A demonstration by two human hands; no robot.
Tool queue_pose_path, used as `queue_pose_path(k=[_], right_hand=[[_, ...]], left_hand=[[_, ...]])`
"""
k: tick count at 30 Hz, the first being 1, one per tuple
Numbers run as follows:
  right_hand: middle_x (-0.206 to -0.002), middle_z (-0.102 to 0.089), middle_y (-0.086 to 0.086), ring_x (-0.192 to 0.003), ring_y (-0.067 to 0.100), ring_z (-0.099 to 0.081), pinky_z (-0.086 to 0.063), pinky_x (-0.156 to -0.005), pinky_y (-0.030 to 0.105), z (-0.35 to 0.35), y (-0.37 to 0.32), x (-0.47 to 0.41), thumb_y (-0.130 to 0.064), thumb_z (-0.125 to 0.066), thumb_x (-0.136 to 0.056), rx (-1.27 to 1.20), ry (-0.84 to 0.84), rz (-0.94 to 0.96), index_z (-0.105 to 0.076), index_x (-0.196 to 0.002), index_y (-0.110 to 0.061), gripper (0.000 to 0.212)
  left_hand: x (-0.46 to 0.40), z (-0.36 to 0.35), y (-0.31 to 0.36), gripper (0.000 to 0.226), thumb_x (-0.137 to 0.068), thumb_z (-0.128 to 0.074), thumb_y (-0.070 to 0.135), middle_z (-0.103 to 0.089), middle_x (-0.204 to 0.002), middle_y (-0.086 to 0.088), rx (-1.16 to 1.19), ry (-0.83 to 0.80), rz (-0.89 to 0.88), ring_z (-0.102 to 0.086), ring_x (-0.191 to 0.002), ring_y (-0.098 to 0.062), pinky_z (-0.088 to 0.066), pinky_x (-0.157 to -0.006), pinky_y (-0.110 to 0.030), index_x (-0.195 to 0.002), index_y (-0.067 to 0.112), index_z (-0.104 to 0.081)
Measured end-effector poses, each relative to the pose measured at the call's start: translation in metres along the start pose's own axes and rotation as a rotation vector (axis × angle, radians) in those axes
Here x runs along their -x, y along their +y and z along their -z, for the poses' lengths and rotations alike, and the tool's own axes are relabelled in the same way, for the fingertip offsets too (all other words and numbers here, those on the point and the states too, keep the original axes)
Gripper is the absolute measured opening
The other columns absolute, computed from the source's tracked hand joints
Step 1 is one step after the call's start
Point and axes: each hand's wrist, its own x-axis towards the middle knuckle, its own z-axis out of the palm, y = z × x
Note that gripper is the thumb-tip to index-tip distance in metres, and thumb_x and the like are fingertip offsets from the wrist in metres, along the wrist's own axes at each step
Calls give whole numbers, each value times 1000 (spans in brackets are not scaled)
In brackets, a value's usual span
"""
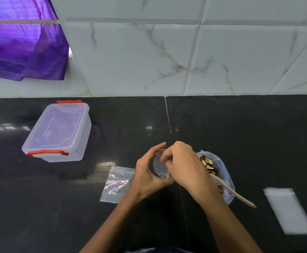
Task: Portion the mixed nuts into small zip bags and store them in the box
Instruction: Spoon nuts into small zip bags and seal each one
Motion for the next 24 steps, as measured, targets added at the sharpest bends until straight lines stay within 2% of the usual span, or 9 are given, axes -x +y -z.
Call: queue_pose_path(k=[3,4,6,9,12,15,18,21,24], right_hand=[[-110,-62,7,-106,24,-57,-47,-87,33,-5,7,15,-11,-51,-90,-56,399,251,-68,-107,-14,24],[-107,-63,5,-103,23,-59,-48,-86,33,-7,10,22,-10,-51,-90,-79,427,308,-70,-102,-14,23],[-113,-61,-1,-104,18,-60,-48,-84,24,-2,11,26,-11,-53,-93,-89,356,289,-71,-101,-20,22],[-117,-60,-5,-97,9,-61,-42,-70,11,-2,12,19,-14,-56,-94,-108,387,268,-72,-101,-24,20],[-116,-58,-6,-91,7,-61,-44,-69,11,-6,19,22,-12,-56,-93,-183,395,295,-71,-97,-24,19],[-104,-60,-11,-84,-1,-58,-44,-65,10,2,35,31,-17,-58,-91,-319,415,338,-67,-92,-30,16],[-96,-59,-18,-84,-5,-55,-38,-63,11,14,70,43,-27,-58,-91,-424,516,245,-64,-97,-36,12],[-106,-60,-11,-89,1,-54,-38,-65,19,21,115,55,-31,-59,-90,-380,593,32,-60,-110,-33,20],[-128,-54,1,-110,16,-53,-42,-79,29,14,147,61,-38,-64,-87,-327,395,-208,-47,-132,-30,48]], left_hand=[[0,-1,0,55,-63,-85,6,-68,-106,12,-37,8,-5,-65,-99,-7,-48,-84,-15,-110,19,-62],[0,-1,1,53,-63,-84,2,-68,-103,14,-45,17,-9,-65,-96,-5,-48,-83,-13,-107,22,-62],[0,-2,2,58,-62,-84,2,-67,-107,15,-22,21,-6,-64,-99,-5,-47,-84,-13,-112,18,-60],[1,-5,0,70,-62,-82,7,-63,-115,13,27,-17,60,-62,-108,-10,-48,-89,-18,-125,10,-51],[3,-8,0,54,-66,-81,-3,-66,-105,7,35,-29,76,-64,-102,-17,-50,-85,-24,-113,11,-57],[3,-9,5,43,-68,-80,10,-66,-100,9,29,1,59,-64,-95,-14,-49,-80,-18,-106,14,-59],[6,-11,5,45,-67,-78,24,-63,-102,15,-2,9,66,-63,-95,-8,-47,-79,-11,-107,22,-58],[11,-16,4,48,-66,-80,24,-63,-103,15,-24,-1,65,-63,-96,-7,-47,-80,-10,-107,29,-56],[14,-23,1,49,-65,-80,28,-64,-102,12,-8,-20,66,-64,-97,-10,-48,-82,-14,-108,31,-56]])
